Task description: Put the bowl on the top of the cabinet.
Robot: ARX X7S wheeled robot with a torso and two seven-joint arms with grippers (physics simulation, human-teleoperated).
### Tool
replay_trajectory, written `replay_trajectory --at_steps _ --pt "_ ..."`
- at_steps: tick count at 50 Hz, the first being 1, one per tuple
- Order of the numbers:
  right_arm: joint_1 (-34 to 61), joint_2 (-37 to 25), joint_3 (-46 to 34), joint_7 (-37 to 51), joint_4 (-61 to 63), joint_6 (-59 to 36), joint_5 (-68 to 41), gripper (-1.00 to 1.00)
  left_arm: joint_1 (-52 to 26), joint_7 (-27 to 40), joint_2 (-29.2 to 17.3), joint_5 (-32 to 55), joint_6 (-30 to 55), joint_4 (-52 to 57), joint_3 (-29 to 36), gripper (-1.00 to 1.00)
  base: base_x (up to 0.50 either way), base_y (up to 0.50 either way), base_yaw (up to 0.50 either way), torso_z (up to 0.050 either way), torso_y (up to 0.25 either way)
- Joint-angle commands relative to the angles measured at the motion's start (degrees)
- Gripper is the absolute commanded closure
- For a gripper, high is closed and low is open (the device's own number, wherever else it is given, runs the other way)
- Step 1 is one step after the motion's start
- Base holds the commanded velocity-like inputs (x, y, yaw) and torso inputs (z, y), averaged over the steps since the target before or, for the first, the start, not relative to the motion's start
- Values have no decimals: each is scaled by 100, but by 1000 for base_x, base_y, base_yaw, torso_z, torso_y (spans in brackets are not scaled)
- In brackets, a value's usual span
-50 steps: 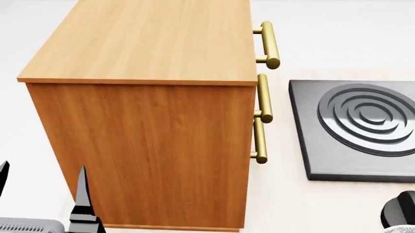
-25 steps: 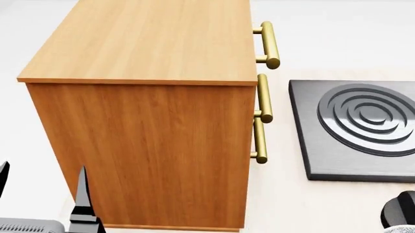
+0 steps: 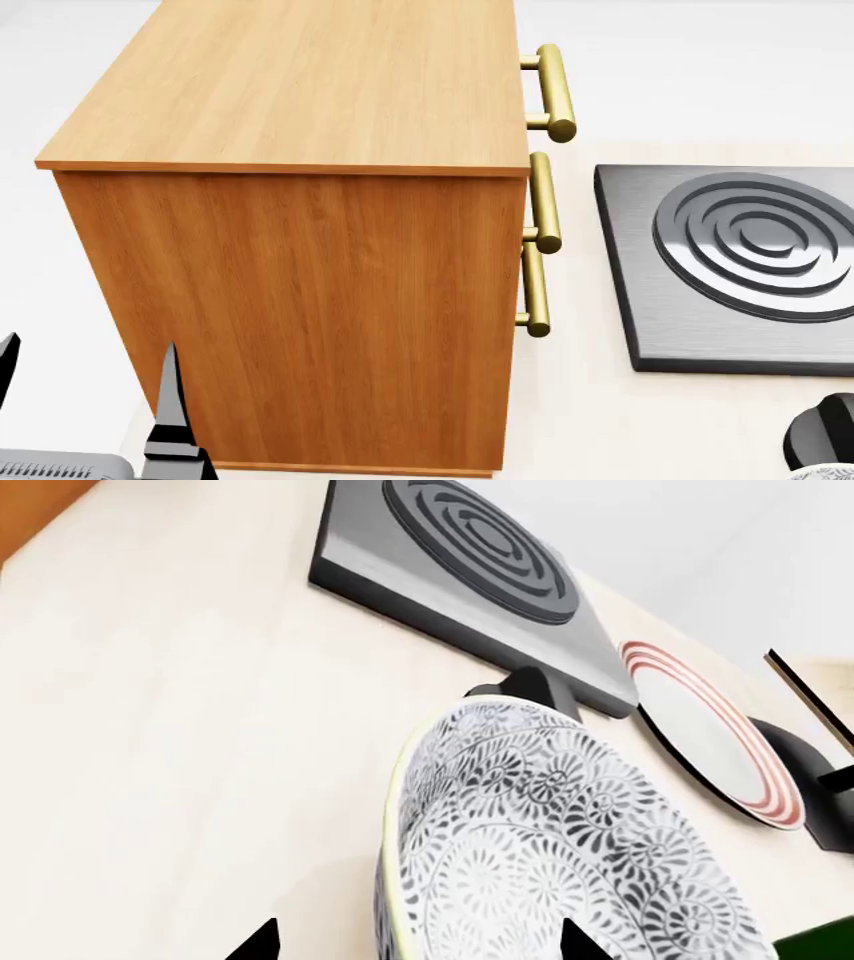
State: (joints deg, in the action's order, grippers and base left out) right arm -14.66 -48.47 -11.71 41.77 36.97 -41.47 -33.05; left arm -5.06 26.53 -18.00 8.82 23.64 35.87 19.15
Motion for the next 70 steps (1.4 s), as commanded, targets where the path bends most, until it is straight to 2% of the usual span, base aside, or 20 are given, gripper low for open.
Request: replay_trajectory --at_steps 1,51,52,63,70 --pt "64 53 -91 -44 -144 40 65 -100 -13 18 -11 15 -6 -11 20 -100 0 0 0 0 0" --pt "69 93 0 -62 -344 204 68 -100 -20 106 -80 77 -37 1 73 -100 0 0 0 0 0" --pt "58 99 -3 -15 -332 220 118 100 -23 112 -81 78 -18 12 75 -100 0 0 0 0 0" --pt "40 37 11 11 -164 193 110 100 -31 130 -91 90 -35 -9 85 -100 0 0 0 0 0" --pt "280 -139 277 187 524 -270 -298 100 -26 136 -96 96 -70 -52 95 -100 0 0 0 0 0"
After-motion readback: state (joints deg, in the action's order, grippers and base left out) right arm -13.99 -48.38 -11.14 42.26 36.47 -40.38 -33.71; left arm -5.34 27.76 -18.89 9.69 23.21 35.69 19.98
